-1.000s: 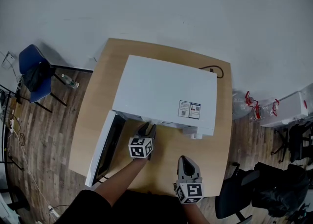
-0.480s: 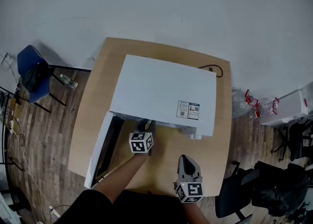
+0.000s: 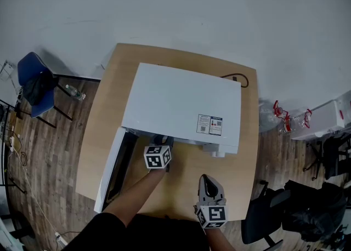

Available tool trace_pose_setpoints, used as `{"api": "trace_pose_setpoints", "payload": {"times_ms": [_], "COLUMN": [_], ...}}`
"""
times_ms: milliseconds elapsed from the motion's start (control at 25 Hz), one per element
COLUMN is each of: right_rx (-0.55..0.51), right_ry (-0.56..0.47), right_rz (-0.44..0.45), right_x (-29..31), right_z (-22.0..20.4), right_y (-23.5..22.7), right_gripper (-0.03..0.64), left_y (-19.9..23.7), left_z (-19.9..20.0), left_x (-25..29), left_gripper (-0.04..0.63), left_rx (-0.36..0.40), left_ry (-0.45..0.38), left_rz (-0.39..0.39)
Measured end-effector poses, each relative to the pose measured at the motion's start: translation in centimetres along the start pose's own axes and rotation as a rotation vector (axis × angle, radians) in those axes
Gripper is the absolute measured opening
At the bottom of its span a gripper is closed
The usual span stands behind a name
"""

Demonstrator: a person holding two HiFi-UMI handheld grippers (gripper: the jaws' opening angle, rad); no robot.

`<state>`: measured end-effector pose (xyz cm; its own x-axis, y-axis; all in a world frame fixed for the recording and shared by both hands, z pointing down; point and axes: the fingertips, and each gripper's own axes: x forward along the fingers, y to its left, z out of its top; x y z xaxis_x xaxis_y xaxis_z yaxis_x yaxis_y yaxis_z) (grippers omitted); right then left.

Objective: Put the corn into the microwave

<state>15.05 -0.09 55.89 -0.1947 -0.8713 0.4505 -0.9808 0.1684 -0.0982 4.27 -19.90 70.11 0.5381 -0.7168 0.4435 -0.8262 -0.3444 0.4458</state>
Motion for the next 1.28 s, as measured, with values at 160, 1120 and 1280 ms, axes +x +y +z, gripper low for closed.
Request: {"api": "trace_pose_setpoints", "payload": {"times_ms": [160,1120,1280], "right_rx": [-0.005,-0.016,-0.025], "right_ry": [-0.010,-0.130,-0.157], "right_rz": [-0.006,-0.074,-0.073], "right_x": [-0.4,-12.1,-14.6], "right_z": [0.3,0.5,0.7], "right_y": [0.2,6.6,8.5], "right_gripper": [0.060,0.060,0.060], "left_y": [-0.3,-11.6,-13.4], "left_z": [-0.3,3.4,3.5], "left_x": [-0.4,-30.1,-35.2], "left_gripper": [0.127,0.132,0.089], "left_rx": [-0.035,0.031,0.069], "left_ry": [0.010,-0.242,-0.263], "left_rz": [-0.042,-0.271,-0.299]}}
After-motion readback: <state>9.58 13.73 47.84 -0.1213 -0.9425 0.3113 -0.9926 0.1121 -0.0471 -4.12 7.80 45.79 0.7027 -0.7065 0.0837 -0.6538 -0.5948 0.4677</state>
